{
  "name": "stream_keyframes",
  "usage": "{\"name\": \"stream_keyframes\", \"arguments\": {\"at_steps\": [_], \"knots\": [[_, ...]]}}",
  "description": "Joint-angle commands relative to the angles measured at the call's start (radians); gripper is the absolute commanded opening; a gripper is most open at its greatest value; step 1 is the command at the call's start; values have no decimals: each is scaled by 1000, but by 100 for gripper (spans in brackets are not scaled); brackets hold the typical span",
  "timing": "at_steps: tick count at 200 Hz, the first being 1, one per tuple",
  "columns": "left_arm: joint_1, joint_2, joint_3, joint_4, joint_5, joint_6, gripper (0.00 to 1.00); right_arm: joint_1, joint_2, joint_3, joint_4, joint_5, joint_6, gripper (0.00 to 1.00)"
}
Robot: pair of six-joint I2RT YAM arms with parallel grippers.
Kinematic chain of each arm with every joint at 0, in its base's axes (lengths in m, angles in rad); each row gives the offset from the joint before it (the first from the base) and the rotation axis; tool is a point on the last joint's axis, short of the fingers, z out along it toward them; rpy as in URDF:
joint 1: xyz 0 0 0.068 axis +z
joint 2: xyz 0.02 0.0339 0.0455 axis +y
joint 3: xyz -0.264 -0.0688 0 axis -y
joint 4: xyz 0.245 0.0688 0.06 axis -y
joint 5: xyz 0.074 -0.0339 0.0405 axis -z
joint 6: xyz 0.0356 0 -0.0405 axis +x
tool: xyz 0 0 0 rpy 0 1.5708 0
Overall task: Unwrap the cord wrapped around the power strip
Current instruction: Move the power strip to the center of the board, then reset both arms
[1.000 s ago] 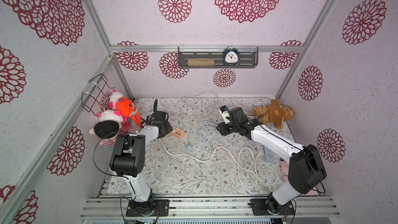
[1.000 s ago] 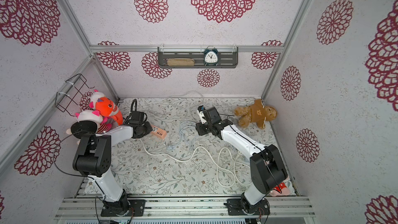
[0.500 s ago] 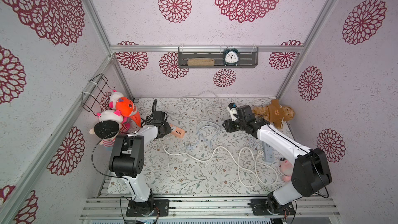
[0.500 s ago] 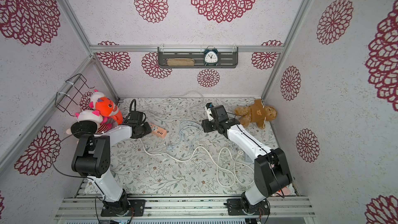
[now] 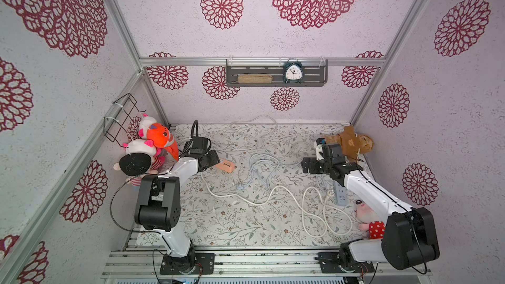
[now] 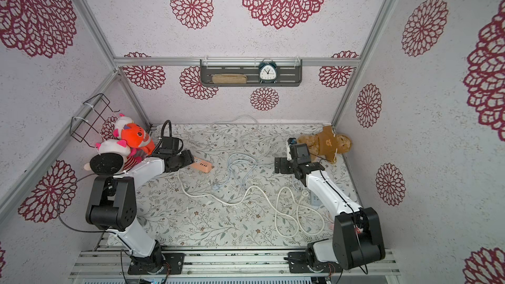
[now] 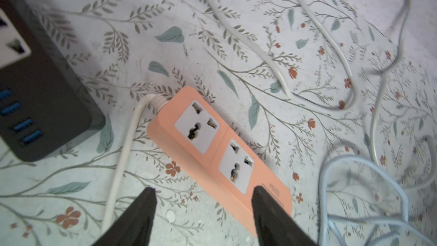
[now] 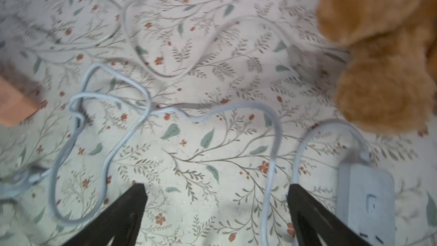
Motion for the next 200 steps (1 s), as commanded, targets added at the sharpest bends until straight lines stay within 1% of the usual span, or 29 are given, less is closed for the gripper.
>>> {"name": "stream_keyframes", "arguments": {"at_steps": [1,10,20,28,38,46,59,70,84,102,106,115,134,144,160,170,186,192,200], "knots": [[-5,-114,17,24,-17,72,85,-43,-45,-61,153,128,18,99],[-5,-154,8,24,-49,100,92,-58,-53,-96,204,183,35,99],[-5,-200,-8,24,-102,140,100,-66,-58,-143,280,271,51,99],[-5,-236,-28,32,-160,183,97,-70,-56,-183,349,319,37,99],[-3,-273,-58,49,-239,235,97,-73,-51,-230,416,330,-28,99],[-2,-297,-85,67,-293,271,97,-74,-40,-257,458,345,-55,99],[0,-319,-132,98,-372,320,97,-83,-23,-301,531,368,-67,99],[1,-323,-189,165,-427,347,97,-89,-5,-339,594,373,-84,99],[1,-318,-272,273,-442,387,97,-90,28,-374,669,389,-86,99],[1,-298,-350,402,-472,400,97,-90,74,-405,746,389,-93,99],[1,-293,-367,436,-481,411,97,-90,79,-396,727,393,-92,99],[1,-284,-396,499,-509,424,97,-88,86,-407,777,401,-124,99],[18,-265,-465,670,-496,438,97,-89,101,-432,901,422,-164,99],[27,-245,-463,657,-506,431,97,-88,112,-435,939,429,-182,99],[42,-205,-507,786,-511,455,97,-88,126,-445,1008,412,-203,99],[48,-213,-499,746,-503,457,97,-89,139,-444,1035,403,-230,99],[68,-212,-528,824,-498,478,97,-90,171,-474,1152,398,-266,99],[78,-220,-534,829,-491,473,97,-92,178,-472,1159,405,-261,99],[96,-230,-554,862,-470,467,97,-102,175,-469,1142,385,-254,99]]}}
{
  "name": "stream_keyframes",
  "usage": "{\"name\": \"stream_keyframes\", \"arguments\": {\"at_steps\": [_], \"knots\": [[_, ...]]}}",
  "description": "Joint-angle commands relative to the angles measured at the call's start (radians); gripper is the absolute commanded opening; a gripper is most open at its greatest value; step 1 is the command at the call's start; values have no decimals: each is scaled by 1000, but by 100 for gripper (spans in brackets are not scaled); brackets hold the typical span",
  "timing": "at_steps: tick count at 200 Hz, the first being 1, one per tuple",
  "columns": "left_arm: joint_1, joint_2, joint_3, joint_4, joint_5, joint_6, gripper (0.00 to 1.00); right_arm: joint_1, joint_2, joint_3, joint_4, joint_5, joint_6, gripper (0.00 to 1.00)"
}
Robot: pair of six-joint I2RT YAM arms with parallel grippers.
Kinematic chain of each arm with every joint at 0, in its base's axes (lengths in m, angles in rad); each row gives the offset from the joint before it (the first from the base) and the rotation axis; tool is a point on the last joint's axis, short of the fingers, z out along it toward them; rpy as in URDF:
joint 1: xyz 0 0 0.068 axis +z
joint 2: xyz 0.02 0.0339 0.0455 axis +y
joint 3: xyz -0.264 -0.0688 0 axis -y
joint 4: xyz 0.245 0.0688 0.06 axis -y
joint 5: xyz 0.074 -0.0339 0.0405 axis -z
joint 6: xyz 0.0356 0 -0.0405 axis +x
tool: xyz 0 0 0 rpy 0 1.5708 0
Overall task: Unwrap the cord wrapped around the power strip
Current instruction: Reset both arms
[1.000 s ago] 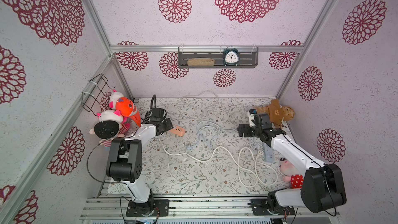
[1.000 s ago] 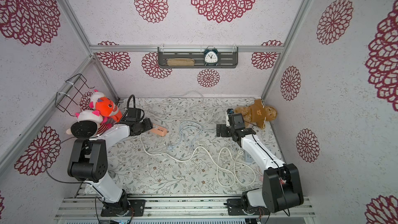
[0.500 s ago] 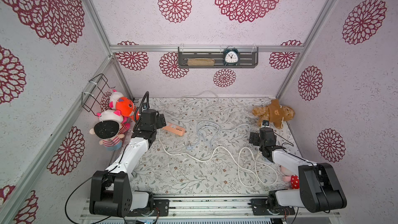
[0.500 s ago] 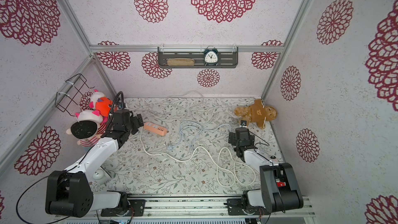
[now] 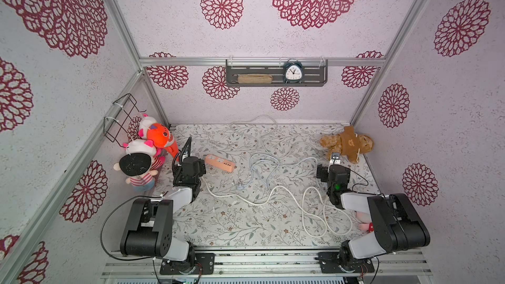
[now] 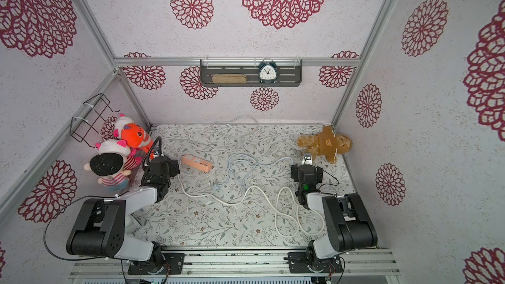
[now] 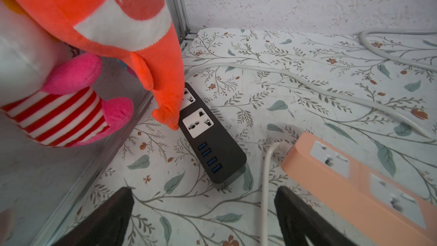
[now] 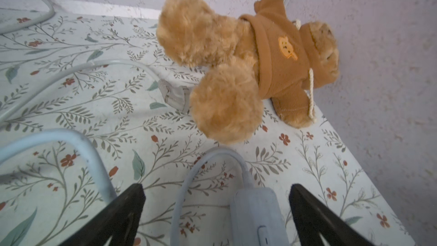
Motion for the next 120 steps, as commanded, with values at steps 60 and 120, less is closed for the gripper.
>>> {"name": "stream_keyframes", "arguments": {"at_steps": [60,120], "knots": [[126,42,-127,380,117,-21,97,-113,-5,-103,258,-183,21,99],[140,73,-149,456,132,-33,97,-134,26,-177,418,-219,26,99]]}}
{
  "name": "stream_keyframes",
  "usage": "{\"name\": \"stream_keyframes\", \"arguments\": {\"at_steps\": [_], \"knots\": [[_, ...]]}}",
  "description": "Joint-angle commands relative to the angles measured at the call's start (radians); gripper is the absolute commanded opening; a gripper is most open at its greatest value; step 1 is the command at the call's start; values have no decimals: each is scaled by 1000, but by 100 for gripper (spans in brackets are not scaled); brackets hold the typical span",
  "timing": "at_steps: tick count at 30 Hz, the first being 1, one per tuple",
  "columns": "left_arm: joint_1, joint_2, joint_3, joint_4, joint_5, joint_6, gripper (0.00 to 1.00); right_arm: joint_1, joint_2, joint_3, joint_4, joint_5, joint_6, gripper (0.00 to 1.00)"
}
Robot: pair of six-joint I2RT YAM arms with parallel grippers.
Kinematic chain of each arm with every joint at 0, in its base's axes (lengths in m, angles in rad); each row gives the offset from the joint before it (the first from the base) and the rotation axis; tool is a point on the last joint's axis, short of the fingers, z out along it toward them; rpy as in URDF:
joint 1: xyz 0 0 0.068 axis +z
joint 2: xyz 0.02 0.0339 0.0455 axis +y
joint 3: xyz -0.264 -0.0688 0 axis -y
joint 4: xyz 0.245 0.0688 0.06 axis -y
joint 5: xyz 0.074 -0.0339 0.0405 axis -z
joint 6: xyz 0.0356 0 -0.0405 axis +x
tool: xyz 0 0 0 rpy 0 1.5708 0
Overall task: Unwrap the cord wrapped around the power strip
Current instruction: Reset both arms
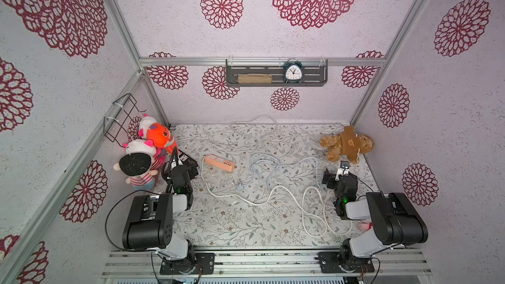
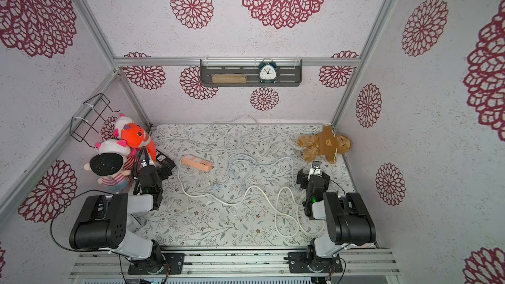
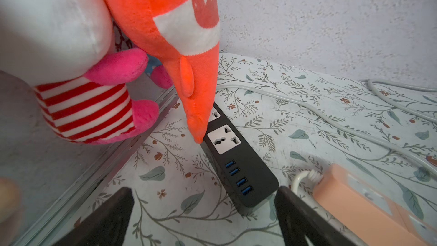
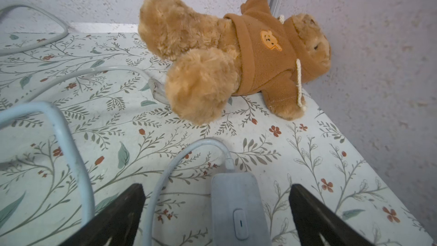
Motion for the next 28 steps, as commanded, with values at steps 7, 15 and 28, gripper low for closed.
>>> {"name": "stream_keyframes", "arguments": {"at_steps": [7,15,28], "knots": [[5,5,-8,81,16,4,97,1,-8,5,92,-23,14,99],[5,6,-8,81,16,4,97,1,-5,7,94,-23,14,99],[5,7,-13,89,13,2,97,4,-6,3,101,-20,9,99]]}}
